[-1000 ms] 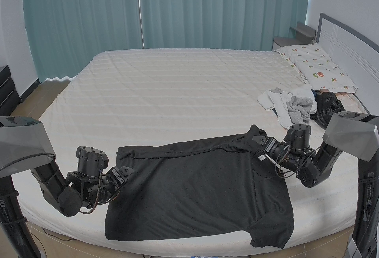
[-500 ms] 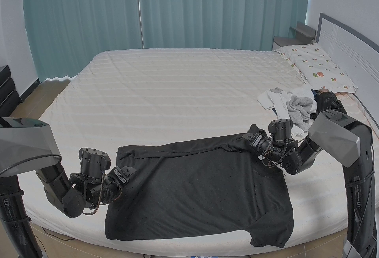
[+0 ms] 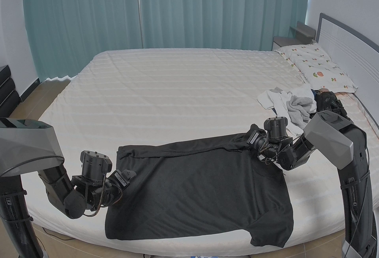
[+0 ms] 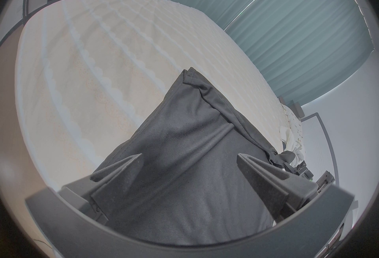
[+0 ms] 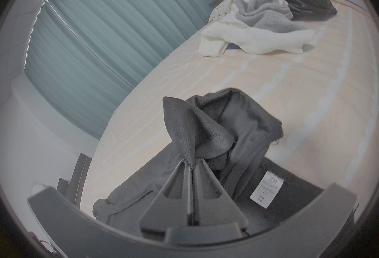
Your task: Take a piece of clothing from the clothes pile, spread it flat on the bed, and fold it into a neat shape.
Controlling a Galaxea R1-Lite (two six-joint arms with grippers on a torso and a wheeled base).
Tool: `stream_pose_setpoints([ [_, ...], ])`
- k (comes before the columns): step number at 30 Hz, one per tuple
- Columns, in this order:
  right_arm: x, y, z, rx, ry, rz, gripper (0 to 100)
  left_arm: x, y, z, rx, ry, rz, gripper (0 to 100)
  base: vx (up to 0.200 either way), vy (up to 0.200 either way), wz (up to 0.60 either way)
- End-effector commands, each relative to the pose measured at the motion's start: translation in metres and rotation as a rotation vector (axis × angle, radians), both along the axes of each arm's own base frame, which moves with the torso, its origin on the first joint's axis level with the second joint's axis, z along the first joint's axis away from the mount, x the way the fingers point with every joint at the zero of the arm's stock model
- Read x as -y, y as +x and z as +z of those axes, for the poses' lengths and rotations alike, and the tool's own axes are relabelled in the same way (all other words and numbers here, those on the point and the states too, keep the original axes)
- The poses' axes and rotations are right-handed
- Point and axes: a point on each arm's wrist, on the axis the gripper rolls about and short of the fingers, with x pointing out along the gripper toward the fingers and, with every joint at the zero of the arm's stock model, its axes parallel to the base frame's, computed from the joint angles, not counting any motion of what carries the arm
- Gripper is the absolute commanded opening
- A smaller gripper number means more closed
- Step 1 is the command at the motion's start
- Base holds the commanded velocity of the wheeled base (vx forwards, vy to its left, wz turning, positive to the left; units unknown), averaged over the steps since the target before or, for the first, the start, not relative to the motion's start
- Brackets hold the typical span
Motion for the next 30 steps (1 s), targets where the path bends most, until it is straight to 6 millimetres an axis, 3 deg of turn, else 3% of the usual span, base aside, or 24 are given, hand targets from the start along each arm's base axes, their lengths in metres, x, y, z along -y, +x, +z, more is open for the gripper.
stream_pose_setpoints([
  [1, -0.001, 0.001, 0.01, 0.031, -0.011, -0.015, 0, 0.0, 0.0, -0.003, -0.008, 0.001, 0.0, 100, 0.0, 0.0, 0.0],
  [14, -0.025, 0.045, 0.029, 0.285, -0.087, -0.062, 0, 0.001, 0.001, -0.003, -0.005, -0.028, 0.03, 100, 0.0, 0.0, 0.0],
  [18, -0.038, 0.058, 0.019, 0.359, -0.12, -0.056, 0, 0.0, 0.0, -0.003, -0.002, -0.029, 0.029, 100, 0.0, 0.0, 0.0],
  [19, -0.041, 0.059, 0.017, 0.37, -0.129, -0.048, 100, 0.0, 0.0, -0.003, -0.002, -0.029, 0.029, 100, 0.0, 0.0, 0.0],
  [25, -0.051, 0.062, 0.009, 0.408, -0.143, -0.017, 100, 0.0, 0.0, -0.003, -0.005, -0.041, 0.041, 100, 0.0, 0.0, 0.0],
  [30, -0.032, 0.057, 0.006, 0.367, -0.164, -0.041, 100, 0.0, 0.001, -0.001, 0.004, -0.047, 0.045, 100, 0.0, 0.0, 0.0],
])
